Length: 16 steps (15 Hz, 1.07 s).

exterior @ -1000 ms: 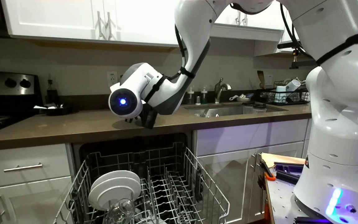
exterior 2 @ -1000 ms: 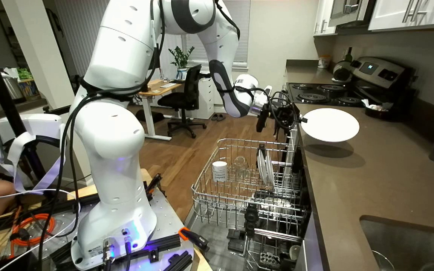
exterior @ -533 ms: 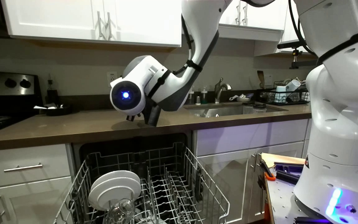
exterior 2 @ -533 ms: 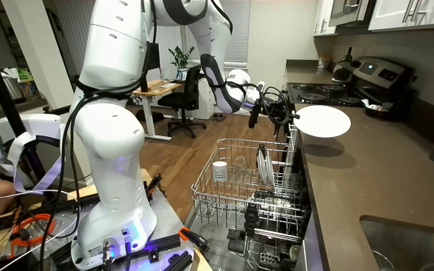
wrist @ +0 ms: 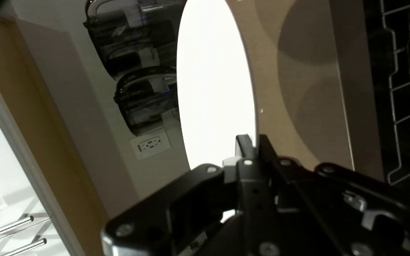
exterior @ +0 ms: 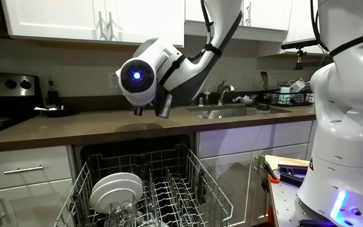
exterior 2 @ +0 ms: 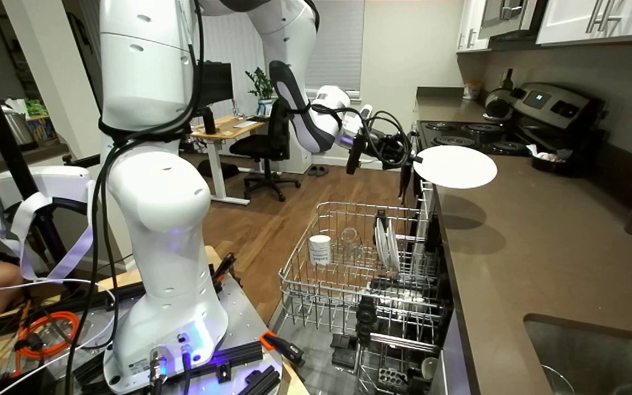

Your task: Put the white plate in the dishwasher

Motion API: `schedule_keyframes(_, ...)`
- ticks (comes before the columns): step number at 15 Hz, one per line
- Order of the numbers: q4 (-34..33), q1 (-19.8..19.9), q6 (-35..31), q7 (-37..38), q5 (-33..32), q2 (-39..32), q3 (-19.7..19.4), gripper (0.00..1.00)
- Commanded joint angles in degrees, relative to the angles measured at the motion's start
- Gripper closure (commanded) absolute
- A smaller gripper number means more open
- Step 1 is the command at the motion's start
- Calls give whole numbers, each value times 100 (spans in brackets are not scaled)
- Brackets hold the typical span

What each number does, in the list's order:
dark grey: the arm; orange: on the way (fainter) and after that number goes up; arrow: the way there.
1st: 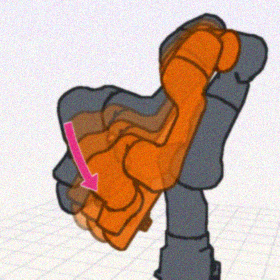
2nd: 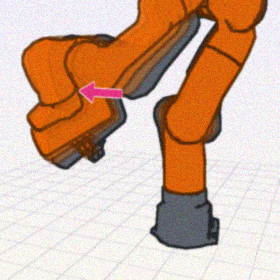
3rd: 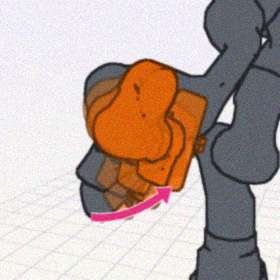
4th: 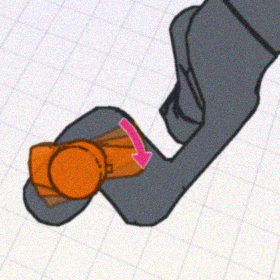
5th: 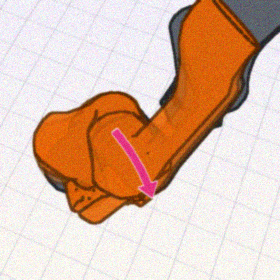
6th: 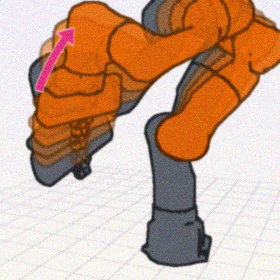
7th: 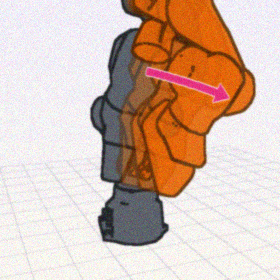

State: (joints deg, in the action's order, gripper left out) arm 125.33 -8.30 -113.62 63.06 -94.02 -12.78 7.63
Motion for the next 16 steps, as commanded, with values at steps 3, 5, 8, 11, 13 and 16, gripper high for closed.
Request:
schedule_keyframes(3,963,-87,-239,-568,323,1130,292,98)
schedule_keyframes(5,1236,-153,-385,-716,504,1409,385,98)
schedule_keyframes(8,1608,-300,-475,-974,797,1794,475,98)
schedule_keyframes(11,1934,-450,-600,-1359,1197,2178,536,98)
schedule_keyframes(13,2132,-532,-857,-1839,1601,2437,520,98)
schedule_keyframes(16,2333,-596,-1423,-2658,2270,2808,415,98)
